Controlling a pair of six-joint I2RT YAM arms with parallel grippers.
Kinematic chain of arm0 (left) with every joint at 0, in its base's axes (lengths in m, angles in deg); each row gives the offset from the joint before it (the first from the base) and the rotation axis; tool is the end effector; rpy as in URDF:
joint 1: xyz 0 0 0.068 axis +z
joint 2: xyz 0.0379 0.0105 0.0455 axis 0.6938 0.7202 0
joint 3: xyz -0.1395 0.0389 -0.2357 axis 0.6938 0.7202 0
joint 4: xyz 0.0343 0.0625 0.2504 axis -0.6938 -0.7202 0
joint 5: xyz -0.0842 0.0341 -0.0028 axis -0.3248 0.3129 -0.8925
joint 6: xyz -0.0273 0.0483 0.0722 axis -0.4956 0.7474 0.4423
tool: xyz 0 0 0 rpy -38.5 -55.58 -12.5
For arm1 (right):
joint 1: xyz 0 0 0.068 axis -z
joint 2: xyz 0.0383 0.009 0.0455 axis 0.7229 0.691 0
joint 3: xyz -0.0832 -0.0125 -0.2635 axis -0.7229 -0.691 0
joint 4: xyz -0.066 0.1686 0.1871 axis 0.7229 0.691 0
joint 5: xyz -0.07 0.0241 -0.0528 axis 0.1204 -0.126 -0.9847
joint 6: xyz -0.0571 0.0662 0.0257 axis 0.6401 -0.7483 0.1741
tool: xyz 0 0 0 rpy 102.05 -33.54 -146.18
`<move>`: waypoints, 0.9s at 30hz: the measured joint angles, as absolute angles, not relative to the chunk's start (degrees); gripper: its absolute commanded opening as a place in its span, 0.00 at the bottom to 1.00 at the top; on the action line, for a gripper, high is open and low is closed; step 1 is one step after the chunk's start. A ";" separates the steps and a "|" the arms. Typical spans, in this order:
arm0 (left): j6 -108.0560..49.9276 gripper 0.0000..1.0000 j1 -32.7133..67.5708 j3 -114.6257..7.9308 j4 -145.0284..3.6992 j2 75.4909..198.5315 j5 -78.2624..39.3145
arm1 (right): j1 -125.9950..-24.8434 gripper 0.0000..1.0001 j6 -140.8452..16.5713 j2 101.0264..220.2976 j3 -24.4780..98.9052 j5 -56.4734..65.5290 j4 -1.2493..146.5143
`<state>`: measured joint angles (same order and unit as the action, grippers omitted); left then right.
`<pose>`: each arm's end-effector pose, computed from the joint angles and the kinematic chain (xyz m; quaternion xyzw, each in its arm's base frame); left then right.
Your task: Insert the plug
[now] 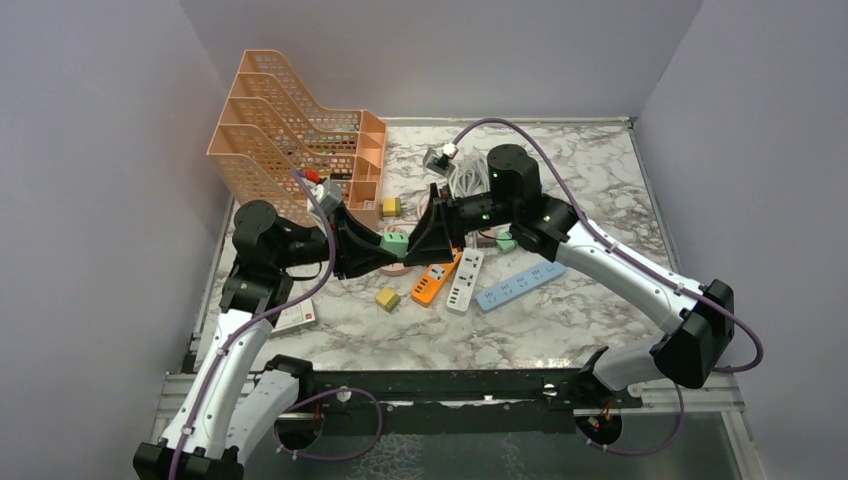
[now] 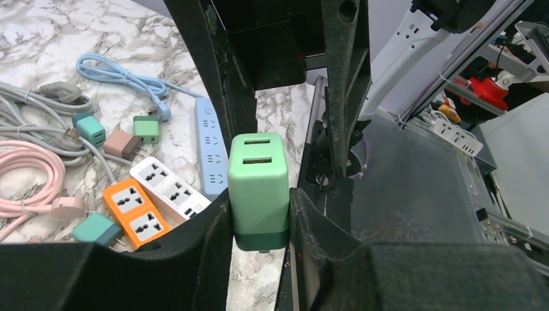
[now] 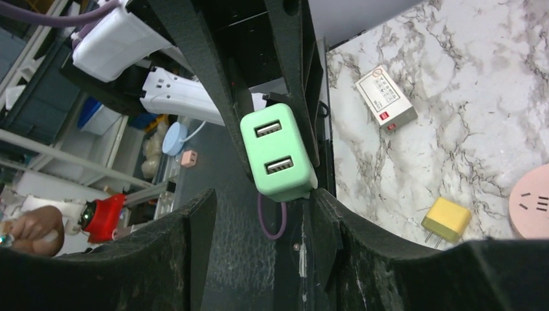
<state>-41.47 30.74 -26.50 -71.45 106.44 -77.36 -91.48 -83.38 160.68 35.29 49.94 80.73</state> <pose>0.1584 -0.1137 0.3680 0.3353 0.6174 -0.5518 0.4493 0.1978 0.2916 0.3723 -0.3720 0.6670 0.6074 0.2188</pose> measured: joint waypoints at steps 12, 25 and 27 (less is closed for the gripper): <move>-41.58 0.00 30.56 -26.50 -71.34 105.31 -80.25 | -91.61 0.61 -76.69 163.35 41.13 50.29 81.01; -41.82 0.02 30.54 -26.48 -71.36 105.75 -80.23 | -91.59 0.36 -72.16 164.79 40.21 56.70 79.57; -41.95 0.03 30.54 -26.48 -71.47 105.85 -80.25 | -91.59 0.40 -72.18 164.97 40.12 56.87 79.04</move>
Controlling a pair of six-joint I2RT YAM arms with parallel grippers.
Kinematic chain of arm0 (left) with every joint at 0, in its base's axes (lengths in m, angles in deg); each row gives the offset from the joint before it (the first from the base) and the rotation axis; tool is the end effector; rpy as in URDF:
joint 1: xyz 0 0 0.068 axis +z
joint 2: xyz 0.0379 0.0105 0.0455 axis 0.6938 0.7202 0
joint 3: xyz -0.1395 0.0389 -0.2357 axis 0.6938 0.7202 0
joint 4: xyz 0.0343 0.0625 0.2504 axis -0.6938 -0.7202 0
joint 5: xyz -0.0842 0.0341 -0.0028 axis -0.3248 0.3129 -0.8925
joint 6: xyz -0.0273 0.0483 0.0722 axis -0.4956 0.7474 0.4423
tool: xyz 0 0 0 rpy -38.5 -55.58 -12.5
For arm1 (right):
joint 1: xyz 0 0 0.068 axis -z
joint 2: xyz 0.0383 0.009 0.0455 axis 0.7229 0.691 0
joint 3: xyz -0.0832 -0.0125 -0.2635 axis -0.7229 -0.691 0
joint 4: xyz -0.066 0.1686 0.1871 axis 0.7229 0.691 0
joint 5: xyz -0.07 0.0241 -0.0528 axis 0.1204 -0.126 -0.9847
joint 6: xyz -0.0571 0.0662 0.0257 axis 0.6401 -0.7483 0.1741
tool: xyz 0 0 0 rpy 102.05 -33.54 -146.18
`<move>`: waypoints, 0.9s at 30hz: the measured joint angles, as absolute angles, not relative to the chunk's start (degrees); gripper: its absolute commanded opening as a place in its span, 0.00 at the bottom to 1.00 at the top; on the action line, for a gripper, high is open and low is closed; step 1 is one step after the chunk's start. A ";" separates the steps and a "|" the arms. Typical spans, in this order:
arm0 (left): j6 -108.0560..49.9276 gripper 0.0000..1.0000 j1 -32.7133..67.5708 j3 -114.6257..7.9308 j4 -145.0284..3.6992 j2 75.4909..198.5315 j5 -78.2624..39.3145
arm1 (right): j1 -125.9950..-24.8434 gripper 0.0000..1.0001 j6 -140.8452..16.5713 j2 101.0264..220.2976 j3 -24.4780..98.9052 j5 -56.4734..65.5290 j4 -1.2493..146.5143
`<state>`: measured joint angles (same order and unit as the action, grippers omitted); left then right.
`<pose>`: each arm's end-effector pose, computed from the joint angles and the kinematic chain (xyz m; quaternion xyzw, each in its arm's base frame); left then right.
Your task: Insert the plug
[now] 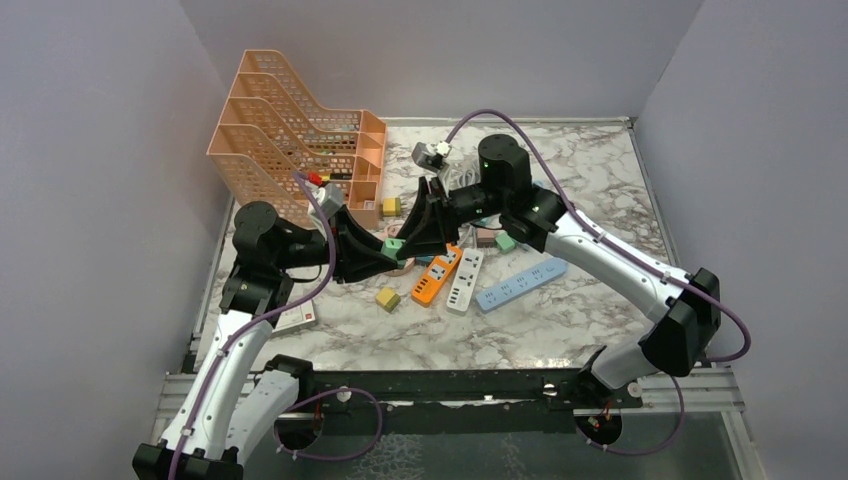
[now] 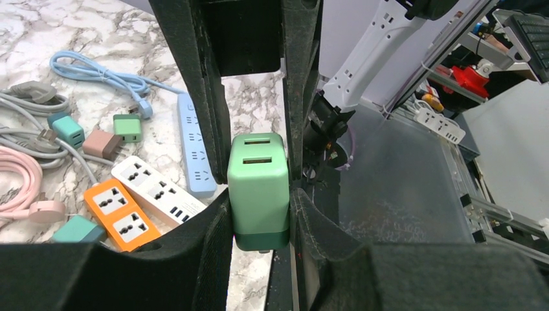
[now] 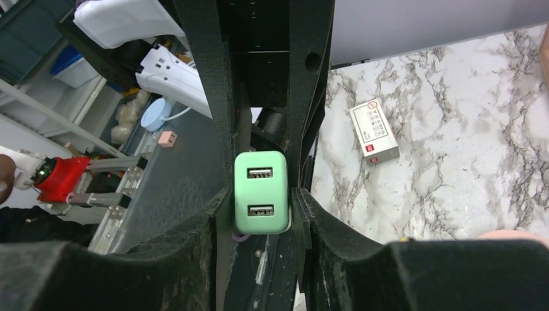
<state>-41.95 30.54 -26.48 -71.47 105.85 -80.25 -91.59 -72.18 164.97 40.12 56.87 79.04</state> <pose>0.1514 -0.1143 0.3693 0.3519 0.6073 -0.5640 0.4350 0.2024 0.3049 0.3836 -0.4663 0.5852 0.6128 0.2543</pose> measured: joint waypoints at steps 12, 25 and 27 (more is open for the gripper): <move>-41.91 0.59 30.56 -26.30 -73.37 106.55 -79.55 | -91.57 0.01 -70.83 166.17 40.12 56.30 78.76; -33.30 0.85 30.45 -26.39 -88.23 102.14 -50.00 | -91.61 0.01 -68.88 161.23 30.13 31.74 75.41; -33.23 0.85 30.45 -26.37 -88.58 99.67 -43.33 | -91.61 0.01 -68.21 161.75 28.60 28.50 74.76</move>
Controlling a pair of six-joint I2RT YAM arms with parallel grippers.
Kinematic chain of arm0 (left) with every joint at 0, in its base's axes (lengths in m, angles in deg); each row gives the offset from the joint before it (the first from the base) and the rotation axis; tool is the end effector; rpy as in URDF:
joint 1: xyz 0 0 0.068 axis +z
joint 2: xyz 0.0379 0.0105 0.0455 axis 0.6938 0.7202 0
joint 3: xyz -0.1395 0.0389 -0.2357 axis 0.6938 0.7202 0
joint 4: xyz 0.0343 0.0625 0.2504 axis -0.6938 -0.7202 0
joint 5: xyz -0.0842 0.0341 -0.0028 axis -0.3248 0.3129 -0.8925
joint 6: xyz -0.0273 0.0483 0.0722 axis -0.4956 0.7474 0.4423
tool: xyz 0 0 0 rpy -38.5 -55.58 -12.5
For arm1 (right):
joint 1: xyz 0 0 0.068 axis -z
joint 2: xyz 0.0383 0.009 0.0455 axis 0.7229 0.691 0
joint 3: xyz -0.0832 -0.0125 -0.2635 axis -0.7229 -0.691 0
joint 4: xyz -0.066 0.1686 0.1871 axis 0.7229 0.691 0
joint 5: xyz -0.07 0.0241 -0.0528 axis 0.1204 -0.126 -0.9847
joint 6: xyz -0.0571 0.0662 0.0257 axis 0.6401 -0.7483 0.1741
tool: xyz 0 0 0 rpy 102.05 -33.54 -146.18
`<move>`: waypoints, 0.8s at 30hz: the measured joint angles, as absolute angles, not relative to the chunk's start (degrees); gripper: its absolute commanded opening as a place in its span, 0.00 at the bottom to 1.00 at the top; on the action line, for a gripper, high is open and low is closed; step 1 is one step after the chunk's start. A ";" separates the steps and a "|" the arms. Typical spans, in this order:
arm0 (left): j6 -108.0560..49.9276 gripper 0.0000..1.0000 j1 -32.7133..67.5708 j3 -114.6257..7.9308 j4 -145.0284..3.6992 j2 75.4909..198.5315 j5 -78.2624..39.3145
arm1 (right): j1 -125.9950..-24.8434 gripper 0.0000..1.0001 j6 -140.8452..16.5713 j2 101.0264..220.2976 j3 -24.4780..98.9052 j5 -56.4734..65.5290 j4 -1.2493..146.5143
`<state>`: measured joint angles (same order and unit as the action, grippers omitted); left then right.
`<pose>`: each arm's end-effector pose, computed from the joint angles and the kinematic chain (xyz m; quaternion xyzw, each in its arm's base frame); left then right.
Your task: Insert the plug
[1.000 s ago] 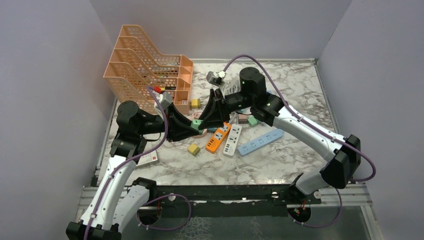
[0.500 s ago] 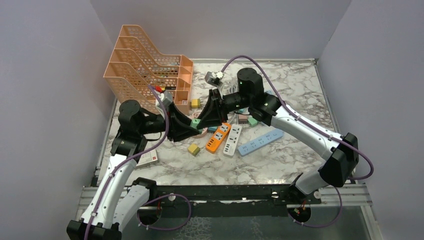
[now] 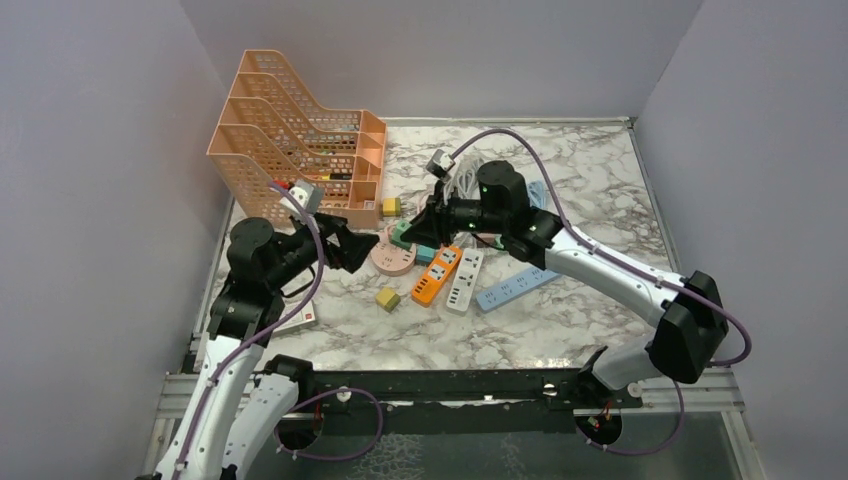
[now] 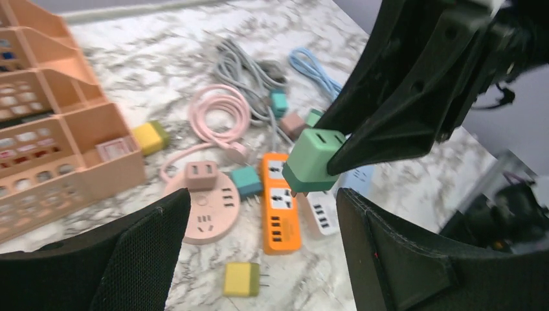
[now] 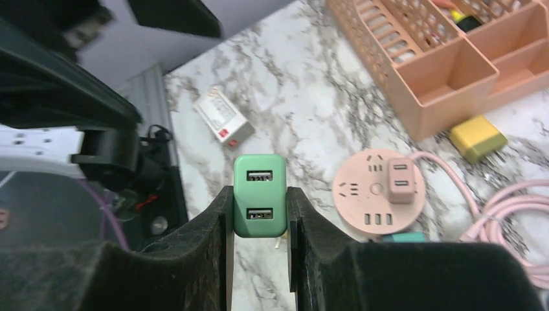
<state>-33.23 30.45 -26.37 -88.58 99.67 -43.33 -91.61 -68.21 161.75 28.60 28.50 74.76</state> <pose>0.1698 -0.0853 0.3470 0.1658 0.7325 -0.3610 0.5529 0.2305 0.2939 0.3291 -0.3712 0.7021 0.4679 0.3878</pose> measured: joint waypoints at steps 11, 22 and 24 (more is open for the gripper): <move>-38.43 0.86 30.41 -22.21 -87.16 95.17 -21.96 | -93.73 0.01 -61.82 175.17 23.58 15.32 66.93; -39.51 0.86 30.41 -20.38 -86.92 92.74 -14.83 | -96.71 0.01 -57.37 185.77 25.94 11.02 59.92; -39.53 0.86 30.41 -20.36 -86.94 92.72 -14.55 | -97.01 0.01 -56.95 186.43 26.05 10.82 58.78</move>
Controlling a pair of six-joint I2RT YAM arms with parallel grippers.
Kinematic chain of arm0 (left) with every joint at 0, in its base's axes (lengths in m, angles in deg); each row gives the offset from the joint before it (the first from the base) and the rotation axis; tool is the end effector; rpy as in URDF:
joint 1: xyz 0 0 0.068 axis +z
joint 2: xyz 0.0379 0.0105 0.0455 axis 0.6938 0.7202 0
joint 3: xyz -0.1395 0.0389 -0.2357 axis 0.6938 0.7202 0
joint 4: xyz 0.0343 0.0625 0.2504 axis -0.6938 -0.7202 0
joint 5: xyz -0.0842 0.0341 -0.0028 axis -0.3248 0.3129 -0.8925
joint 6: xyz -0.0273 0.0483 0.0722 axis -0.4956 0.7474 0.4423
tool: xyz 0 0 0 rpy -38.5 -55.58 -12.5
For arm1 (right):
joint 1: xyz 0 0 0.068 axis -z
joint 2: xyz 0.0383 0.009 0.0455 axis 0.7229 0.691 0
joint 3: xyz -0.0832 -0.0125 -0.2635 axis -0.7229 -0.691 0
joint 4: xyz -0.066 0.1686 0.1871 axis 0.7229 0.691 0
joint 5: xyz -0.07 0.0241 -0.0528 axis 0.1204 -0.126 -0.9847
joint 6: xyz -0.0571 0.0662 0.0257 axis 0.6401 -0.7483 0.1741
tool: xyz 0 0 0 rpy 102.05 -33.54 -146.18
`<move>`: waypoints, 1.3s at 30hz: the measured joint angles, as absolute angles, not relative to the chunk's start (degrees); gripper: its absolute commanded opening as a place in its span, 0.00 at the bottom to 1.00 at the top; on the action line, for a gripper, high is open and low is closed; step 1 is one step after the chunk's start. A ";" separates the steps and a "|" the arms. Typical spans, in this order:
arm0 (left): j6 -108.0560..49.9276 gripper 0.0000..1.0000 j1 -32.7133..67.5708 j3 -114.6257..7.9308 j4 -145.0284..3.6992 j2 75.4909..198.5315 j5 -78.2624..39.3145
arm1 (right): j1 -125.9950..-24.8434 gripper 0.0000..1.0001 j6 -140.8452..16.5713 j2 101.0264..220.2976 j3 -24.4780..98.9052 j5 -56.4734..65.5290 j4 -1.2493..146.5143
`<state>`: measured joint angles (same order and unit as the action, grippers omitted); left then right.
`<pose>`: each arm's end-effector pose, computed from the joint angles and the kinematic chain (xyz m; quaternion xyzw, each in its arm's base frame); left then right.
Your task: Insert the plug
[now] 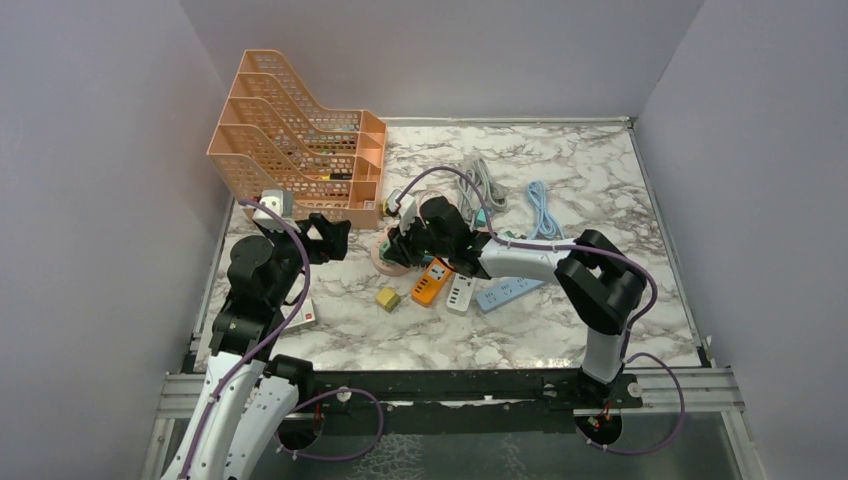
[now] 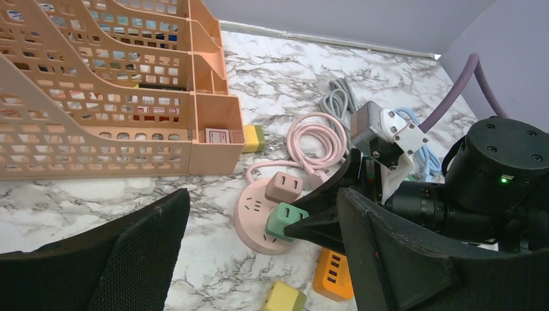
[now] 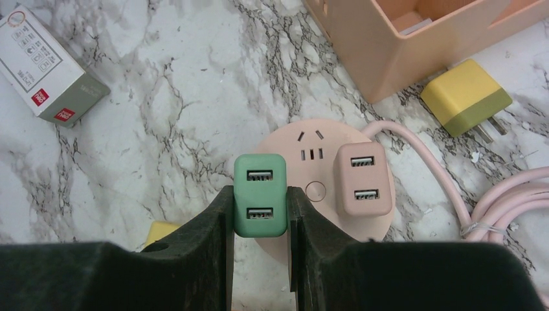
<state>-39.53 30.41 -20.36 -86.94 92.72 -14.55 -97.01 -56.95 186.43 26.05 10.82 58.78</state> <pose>0.1721 -0.0462 0.3292 -0.0358 0.7429 -0.2247 0.6296 0.2710 0.3623 0.1754 -0.4114 0.7529 0.3157 0.4052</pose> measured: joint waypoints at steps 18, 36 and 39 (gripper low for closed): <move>-39.51 0.86 30.41 -20.25 -86.94 92.48 -13.50 | -97.60 0.01 -55.90 188.33 26.05 8.88 55.31; -39.51 0.86 30.41 -20.12 -86.96 93.64 -13.43 | -97.71 0.01 -53.58 188.40 26.05 7.52 55.46; -39.51 0.86 30.41 -20.12 -86.96 94.01 -13.39 | -97.73 0.01 -53.96 188.40 26.00 8.55 55.59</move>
<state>-39.51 30.41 -20.12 -86.96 94.01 -13.39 -97.73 -53.96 188.40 26.00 8.55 55.59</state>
